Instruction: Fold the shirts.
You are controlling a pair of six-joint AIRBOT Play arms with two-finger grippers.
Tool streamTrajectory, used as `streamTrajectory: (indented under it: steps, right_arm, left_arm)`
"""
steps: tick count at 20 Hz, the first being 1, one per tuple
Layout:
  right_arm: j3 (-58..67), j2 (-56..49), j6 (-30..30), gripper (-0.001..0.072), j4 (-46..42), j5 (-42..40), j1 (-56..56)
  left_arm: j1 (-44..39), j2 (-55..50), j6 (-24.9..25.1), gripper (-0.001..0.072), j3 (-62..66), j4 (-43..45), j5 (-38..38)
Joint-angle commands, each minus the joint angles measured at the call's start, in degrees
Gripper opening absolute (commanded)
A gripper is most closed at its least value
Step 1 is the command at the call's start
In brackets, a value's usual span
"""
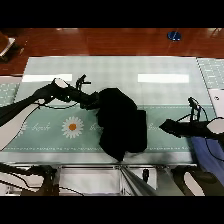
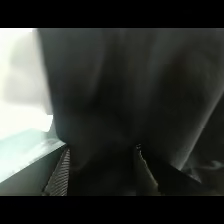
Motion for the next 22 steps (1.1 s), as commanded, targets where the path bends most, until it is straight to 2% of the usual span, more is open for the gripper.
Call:
streamTrajectory:
  steps: [1,2,4,6,7,11,15,18,19,20,21,22]
  right_arm:
    - [-0.02,0.02,0.02,0.0411,-0.24,1.33,0.04]
    - [-0.11,0.02,-0.13,0.0411,-0.17,2.32,0.04]
    - [-0.98,-0.68,-0.52,0.0411,0.74,3.54,0.04]
    - [-1.99,-2.91,-1.84,0.0411,3.06,4.68,0.04]
    - [-2.27,-4.33,-3.39,0.0410,4.92,5.22,0.04]
    - [-2.34,-9.14,-7.30,0.0410,10.80,5.16,1.55]
    - [-2.32,-15.32,-6.64,0.0411,12.44,2.38,12.74]
    - [-2.32,-19.89,-6.91,0.0402,17.38,-1.64,17.22]
    - [-2.32,-20.81,-9.05,0.0368,20.61,-2.78,18.10]
    - [-1.88,-21.40,-11.61,0.0245,23.96,-3.19,18.86]
    - [-0.96,-21.33,-14.23,0.0072,26.08,-3.10,19.39]
    - [1.20,-21.27,-16.61,0.0019,27.21,-1.68,19.43]
  left_arm:
    - [-0.68,-2.08,2.29,0.0505,0.76,-2.84,-1.36]
    - [-0.59,-2.14,2.32,0.0493,0.76,-2.75,-1.31]
    - [-0.22,-2.12,2.36,0.0174,0.79,-2.67,-1.38]
    - [-0.24,-2.12,3.13,0.0047,0.79,-2.67,-1.53]
    - [-0.24,-2.08,4.35,0.0016,0.79,-2.67,-1.86]
    - [-0.02,-1.86,4.92,0.0016,0.79,-2.64,-2.03]
    - [0.46,-1.64,4.90,0.0016,0.79,-2.64,-2.05]
    - [0.87,-0.96,4.90,0.0016,0.79,-2.62,-2.51]
    - [1.05,-0.52,4.90,0.0016,0.79,-2.62,-2.43]
    - [1.29,0.20,4.90,0.0016,0.79,-2.62,-2.38]
    - [1.60,1.11,4.90,0.0016,0.79,-2.64,-2.38]
    - [2.32,2.47,4.90,0.0016,0.79,-2.64,-2.38]
